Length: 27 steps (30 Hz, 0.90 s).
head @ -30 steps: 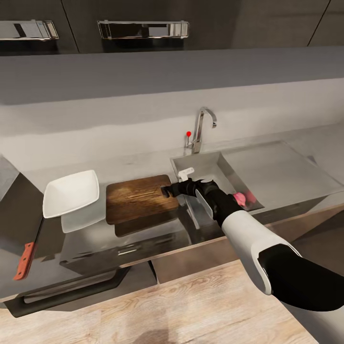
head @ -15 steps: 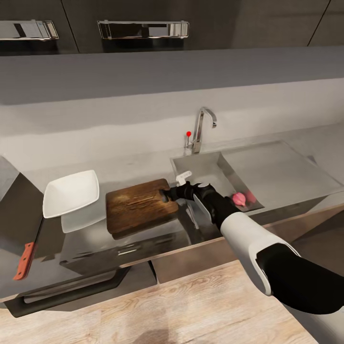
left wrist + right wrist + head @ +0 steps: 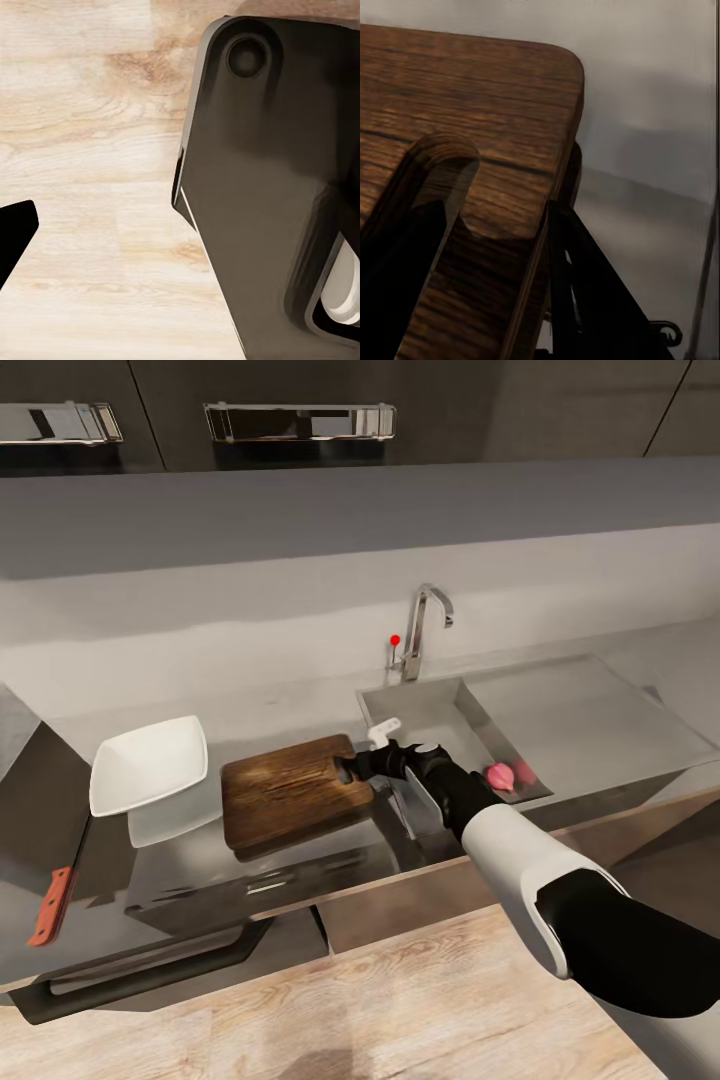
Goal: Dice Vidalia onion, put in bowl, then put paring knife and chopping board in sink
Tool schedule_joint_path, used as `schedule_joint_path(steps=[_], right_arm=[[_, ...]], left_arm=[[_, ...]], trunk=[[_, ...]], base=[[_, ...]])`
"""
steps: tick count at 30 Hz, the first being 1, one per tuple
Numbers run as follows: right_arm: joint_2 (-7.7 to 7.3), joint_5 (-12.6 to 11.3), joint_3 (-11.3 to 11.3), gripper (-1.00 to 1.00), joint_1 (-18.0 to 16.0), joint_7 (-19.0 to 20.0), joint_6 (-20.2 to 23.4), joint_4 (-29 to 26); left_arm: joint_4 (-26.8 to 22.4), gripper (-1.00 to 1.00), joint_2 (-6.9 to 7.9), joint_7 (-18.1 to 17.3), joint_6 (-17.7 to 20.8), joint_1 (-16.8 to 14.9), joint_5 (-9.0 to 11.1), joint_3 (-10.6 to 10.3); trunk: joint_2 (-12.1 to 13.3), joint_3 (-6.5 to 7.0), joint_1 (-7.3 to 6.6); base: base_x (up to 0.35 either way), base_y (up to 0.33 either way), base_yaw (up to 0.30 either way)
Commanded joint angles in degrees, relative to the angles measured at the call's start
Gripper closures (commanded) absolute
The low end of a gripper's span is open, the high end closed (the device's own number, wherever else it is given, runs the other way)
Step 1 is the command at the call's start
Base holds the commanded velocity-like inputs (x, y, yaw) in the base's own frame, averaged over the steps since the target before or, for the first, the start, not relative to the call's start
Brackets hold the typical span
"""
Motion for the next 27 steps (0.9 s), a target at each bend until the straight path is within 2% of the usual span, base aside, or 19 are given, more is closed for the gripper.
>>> schedule_joint_path(steps=[1,27], right_arm=[[-0.14,-0.32,0.17,1.0,-0.04,0.06,0.35,-0.09],[-0.55,-0.24,-0.1,1.0,-0.04,-0.72,-2.87,0.94]], left_arm=[[-0.03,-1.0,-0.03,-0.04,-0.14,0.0,0.12,0.25],[0.04,-1.0,-0.03,-0.04,-0.14,0.0,0.13,0.25]], trunk=[[-0.09,-0.08,0.03],[-0.09,-0.08,0.03]], base=[[0.0,0.0,0.0],[0.0,0.0,0.0]])
